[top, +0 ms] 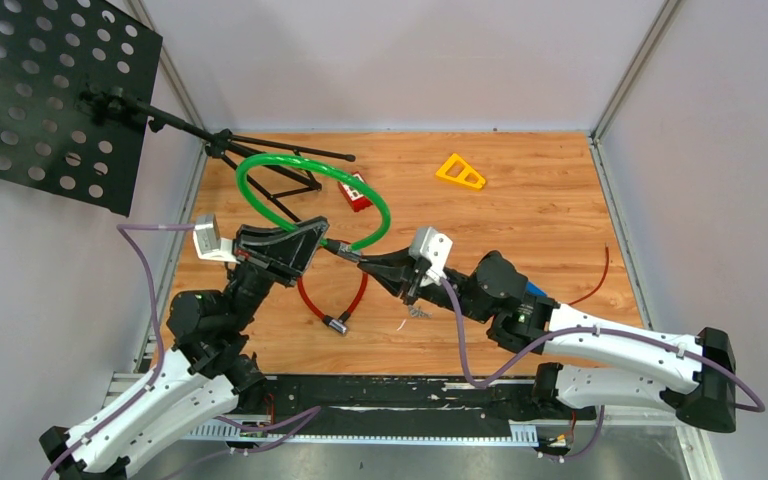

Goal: Lock with the key
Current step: Lock the lock.

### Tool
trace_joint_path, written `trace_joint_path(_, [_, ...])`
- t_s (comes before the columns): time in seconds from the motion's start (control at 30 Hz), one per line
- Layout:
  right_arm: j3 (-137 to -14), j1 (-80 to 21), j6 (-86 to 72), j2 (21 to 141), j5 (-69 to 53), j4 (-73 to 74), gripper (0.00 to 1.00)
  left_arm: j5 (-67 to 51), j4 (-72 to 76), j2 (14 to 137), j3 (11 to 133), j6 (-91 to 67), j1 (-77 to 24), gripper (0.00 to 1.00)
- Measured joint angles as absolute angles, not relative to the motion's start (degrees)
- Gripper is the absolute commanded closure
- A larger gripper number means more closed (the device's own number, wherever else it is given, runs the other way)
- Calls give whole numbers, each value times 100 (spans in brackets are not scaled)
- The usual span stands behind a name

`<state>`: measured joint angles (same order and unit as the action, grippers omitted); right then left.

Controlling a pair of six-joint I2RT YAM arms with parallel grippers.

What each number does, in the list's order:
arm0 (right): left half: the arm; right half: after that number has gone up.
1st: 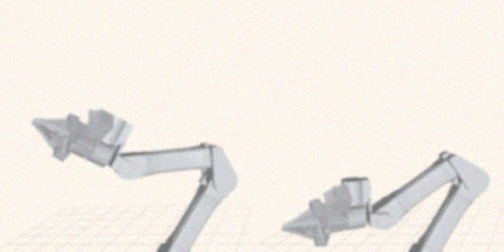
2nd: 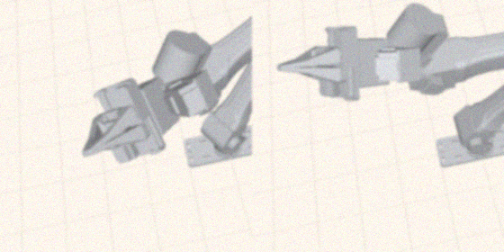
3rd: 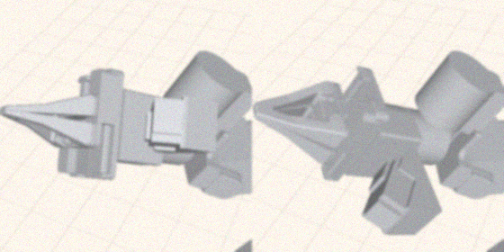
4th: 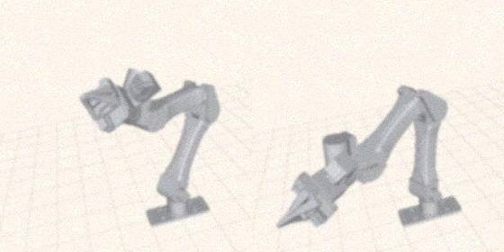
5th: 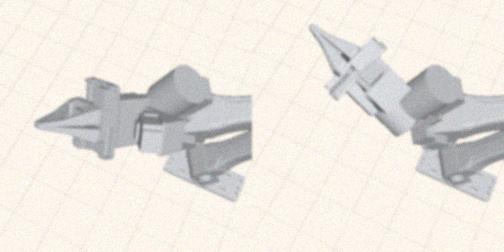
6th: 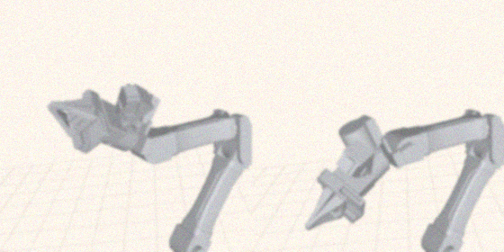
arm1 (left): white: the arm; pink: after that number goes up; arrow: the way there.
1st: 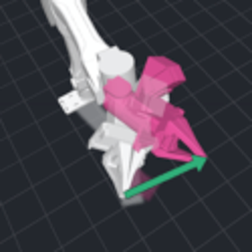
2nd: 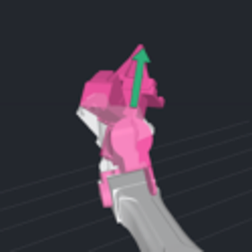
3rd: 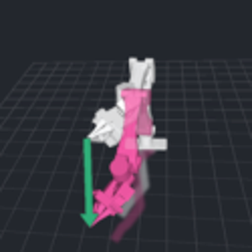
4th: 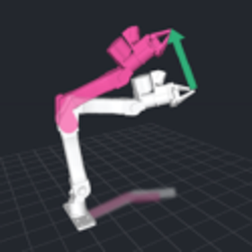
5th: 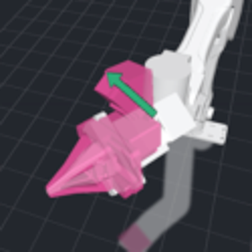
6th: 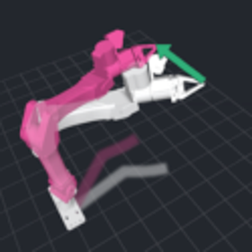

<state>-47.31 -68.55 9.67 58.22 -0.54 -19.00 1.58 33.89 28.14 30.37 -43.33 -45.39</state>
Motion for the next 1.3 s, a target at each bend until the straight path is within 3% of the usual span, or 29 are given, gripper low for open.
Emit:
trace_joint_path(0.07, [-4731, -6853, 978, 5854, -99, -1898, 67, 158, 3415, 2847, 3035, -4331, -4536, 100])
trace_joint_path(0.17, [-4731, -6853, 1022, 5863, -228, -1890, 50, 132, 3430, 2856, 3035, -4346, -4539, 100])
trace_joint_path(0.37, [-4718, -6853, 1098, 5769, -414, -1870, 40, 97, 3454, 2799, 3035, -4338, -4541, 100])
trace_joint_path(0.7, [-4698, -6853, 947, 4976, -357, -2084, 35, 86, 3468, 2727, 3013, -4335, -4539, 100])
trace_joint_path(0.97, [-5181, -6853, 722, 5297, -351, -2355, 31, 45, 3487, 2751, 2971, -4335, -4541, 100])
trace_joint_path(1.1, [-5441, -6853, 620, 5618, -381, -2408, 44, 45, 3503, 2749, 2971, -4335, -4539, 100])
trace_joint_path(1.23, [-5557, -6853, 580, 5793, -473, -2436, 94, 43, 3500, 2749, 2965, -4335, -4541, 100])
trace_joint_path(1.3, [-5564, -6853, 556, 5804, -495, -2440, 100, 40, 3496, 2744, 2950, -4327, -4541, 100])
